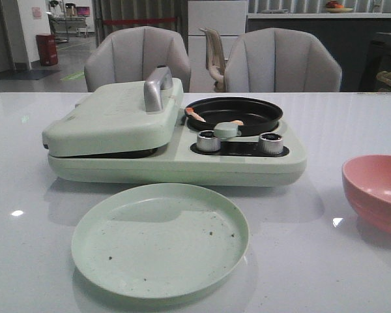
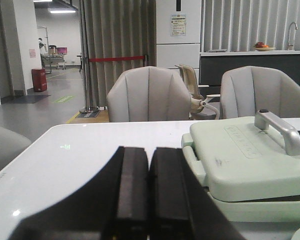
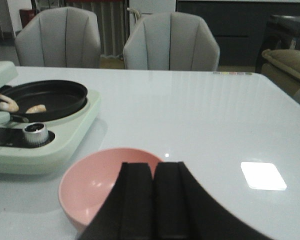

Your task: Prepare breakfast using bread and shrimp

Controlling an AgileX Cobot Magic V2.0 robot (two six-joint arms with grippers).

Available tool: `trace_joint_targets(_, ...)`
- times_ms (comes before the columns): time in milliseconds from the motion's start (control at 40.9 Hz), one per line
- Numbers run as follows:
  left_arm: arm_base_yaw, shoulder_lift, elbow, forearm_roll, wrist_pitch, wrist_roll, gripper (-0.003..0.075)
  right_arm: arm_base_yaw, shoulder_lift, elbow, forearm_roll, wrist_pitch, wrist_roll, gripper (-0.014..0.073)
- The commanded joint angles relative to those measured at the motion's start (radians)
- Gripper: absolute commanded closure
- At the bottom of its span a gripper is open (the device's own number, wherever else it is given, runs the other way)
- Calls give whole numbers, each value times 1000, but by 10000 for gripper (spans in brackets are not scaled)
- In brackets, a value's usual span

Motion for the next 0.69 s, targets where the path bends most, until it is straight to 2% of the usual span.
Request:
trace_joint_targets(0, -7, -21, 7, -7, -91, 2, 620, -6, -24, -19, 14, -139, -1, 558)
trace_joint_targets(661, -7, -21, 7, -7, -91, 2, 620, 25, -24, -19, 14, -144, -1, 558)
